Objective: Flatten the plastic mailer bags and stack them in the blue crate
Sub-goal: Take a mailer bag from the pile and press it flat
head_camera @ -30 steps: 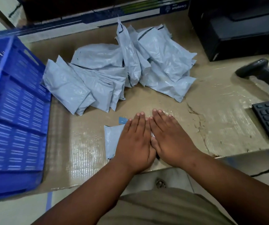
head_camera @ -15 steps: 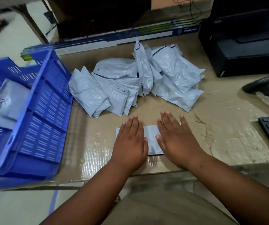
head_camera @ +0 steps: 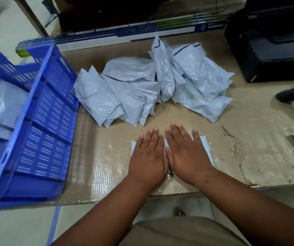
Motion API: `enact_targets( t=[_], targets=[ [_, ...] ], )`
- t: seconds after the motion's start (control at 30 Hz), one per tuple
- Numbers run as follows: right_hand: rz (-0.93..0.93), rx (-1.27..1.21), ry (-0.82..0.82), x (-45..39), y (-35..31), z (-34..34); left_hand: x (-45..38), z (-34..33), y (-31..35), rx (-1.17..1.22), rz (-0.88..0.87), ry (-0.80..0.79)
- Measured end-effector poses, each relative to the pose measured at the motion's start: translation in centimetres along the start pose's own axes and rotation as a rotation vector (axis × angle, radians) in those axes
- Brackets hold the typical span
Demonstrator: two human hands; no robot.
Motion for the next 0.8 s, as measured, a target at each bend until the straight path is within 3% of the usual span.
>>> enact_targets(
  t=[0.17,0.4,0.53,0.7,0.8],
  targets=[
    [-0.011,0.03,-0.014,0.0,0.1,0.0,0.0,-0.5,-0.6,0.038,0.014,-0.015],
    [0.004,0.031,-0.029,0.0,0.0,0.4,0.2,-0.6,-1.9,0.02,0.2,-0.101],
    [0.031,0.002,-0.03,-0.1,0.0,0.9,0.9,0.0,-2.5,0.029,0.159,-0.112],
    [0.045,0.002,0.027,1.3,0.5,2.4,5.1,2.6,-3.0,0.002,0.0,-0.008],
    [0.189,0.031,0.046,3.8,-2.0,2.1,7.2,2.6,-3.3,-0.019,-0.043,-0.024]
  ],
)
Point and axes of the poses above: each hand's wrist, its own x-axis away from the middle knuckle, its own z-axis out of the back of the hand, y = z × x, the point moved 9 cm from there along -x, towards the middle knuckle, and after that the axes turned 4 degrees about z, right-handed, at the moved point
